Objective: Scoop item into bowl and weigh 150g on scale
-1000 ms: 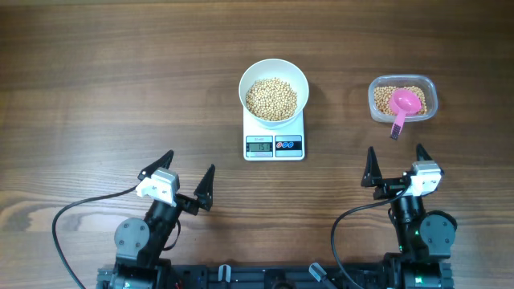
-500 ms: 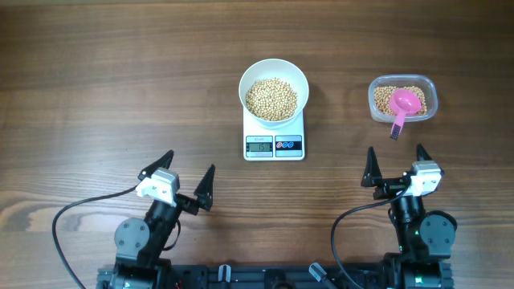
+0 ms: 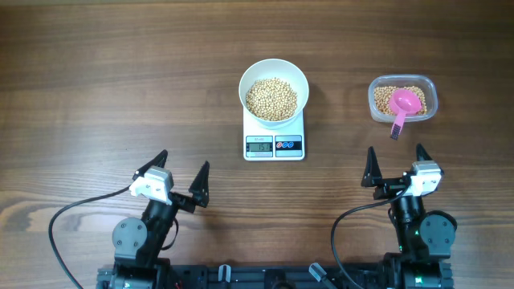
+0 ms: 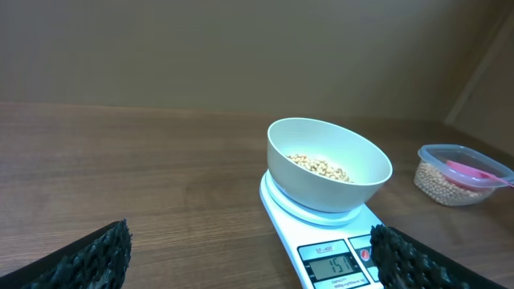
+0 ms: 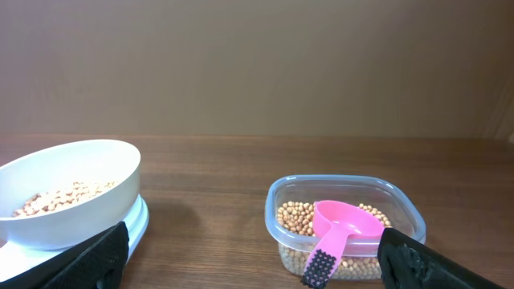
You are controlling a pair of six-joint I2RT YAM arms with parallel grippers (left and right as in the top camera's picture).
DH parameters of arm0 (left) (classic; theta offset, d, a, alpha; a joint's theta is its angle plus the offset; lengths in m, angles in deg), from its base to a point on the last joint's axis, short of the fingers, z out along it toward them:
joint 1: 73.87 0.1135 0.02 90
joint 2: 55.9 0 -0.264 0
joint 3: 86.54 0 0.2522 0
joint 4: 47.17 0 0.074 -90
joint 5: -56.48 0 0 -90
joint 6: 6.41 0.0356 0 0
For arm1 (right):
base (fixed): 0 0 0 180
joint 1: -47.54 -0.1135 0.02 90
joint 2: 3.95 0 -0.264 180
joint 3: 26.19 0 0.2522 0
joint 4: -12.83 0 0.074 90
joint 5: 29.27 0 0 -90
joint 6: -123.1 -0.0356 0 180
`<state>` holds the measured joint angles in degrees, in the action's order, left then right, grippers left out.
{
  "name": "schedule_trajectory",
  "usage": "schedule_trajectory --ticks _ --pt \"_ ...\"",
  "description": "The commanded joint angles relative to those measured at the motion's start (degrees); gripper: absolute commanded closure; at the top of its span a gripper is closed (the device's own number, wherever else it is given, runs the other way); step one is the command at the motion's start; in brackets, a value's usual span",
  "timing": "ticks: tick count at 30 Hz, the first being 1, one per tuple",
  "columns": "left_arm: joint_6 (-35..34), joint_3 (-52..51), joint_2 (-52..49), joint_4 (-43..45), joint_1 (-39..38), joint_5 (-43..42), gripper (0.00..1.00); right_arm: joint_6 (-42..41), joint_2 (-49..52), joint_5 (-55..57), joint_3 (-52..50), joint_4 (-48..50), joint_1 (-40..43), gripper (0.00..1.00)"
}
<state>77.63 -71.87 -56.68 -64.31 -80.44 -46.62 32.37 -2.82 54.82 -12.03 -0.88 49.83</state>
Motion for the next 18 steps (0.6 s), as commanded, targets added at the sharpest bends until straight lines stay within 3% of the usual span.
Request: schedule_trajectory --ticks 1,18 --pt "-0.66 -0.55 0.63 -0.02 0.76 1.20 0.00 0.33 -0.22 0.79 -0.11 0.20 -0.24 0.00" --pt "-0.46 -0.52 0.63 -0.11 2.10 1.64 0.00 0.33 -0.22 0.79 -0.11 0.20 -0.24 0.00"
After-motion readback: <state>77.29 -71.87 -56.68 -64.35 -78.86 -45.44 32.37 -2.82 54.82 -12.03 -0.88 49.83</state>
